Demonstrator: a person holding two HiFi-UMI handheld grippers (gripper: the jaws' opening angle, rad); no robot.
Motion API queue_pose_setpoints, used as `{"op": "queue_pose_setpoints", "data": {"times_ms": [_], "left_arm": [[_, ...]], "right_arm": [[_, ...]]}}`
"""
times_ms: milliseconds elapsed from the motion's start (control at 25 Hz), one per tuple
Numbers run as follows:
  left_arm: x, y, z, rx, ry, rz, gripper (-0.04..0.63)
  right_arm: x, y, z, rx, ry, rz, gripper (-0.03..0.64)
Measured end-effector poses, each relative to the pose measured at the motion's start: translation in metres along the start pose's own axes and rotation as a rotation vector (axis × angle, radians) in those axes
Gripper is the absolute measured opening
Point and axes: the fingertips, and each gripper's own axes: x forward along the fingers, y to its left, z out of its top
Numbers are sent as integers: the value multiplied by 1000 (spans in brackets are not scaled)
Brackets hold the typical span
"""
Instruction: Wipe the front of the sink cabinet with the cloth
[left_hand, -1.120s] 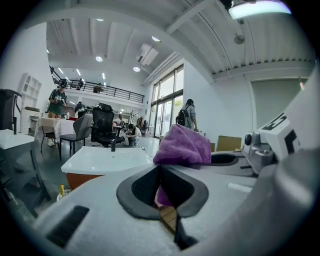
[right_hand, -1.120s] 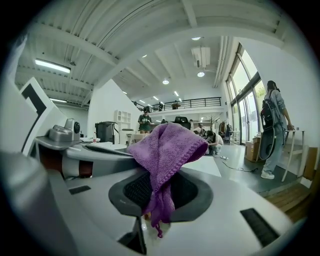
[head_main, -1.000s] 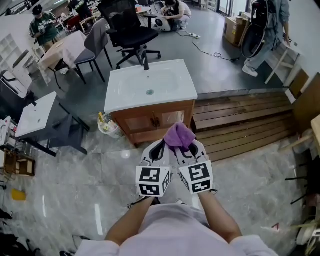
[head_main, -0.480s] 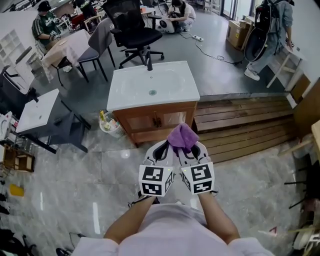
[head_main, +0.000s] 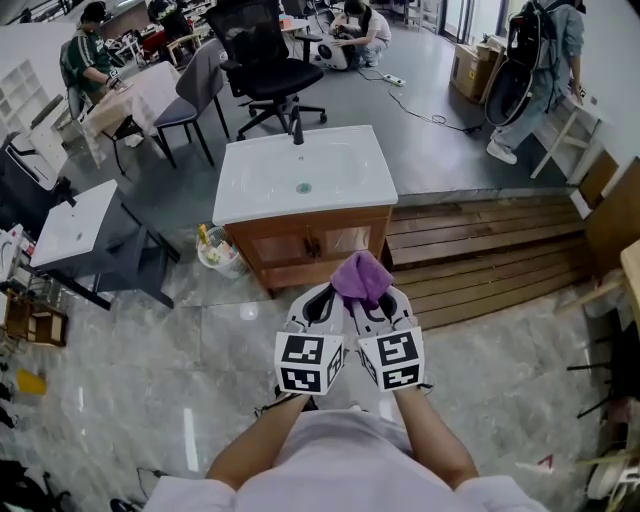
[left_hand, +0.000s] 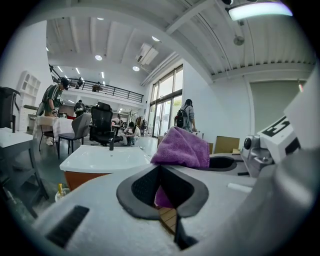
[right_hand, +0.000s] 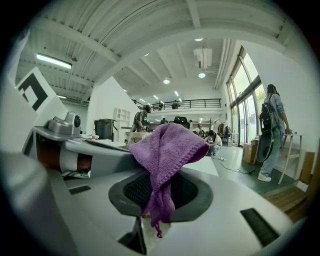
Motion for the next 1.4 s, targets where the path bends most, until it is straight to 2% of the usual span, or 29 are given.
{"op": "queue_pose_setpoints", "data": {"times_ms": [1400], "left_arm": [[5,-2,-4,6,16,-14,6]], "right_arm": [[0,0,-3,5,-1,-5,75]]}}
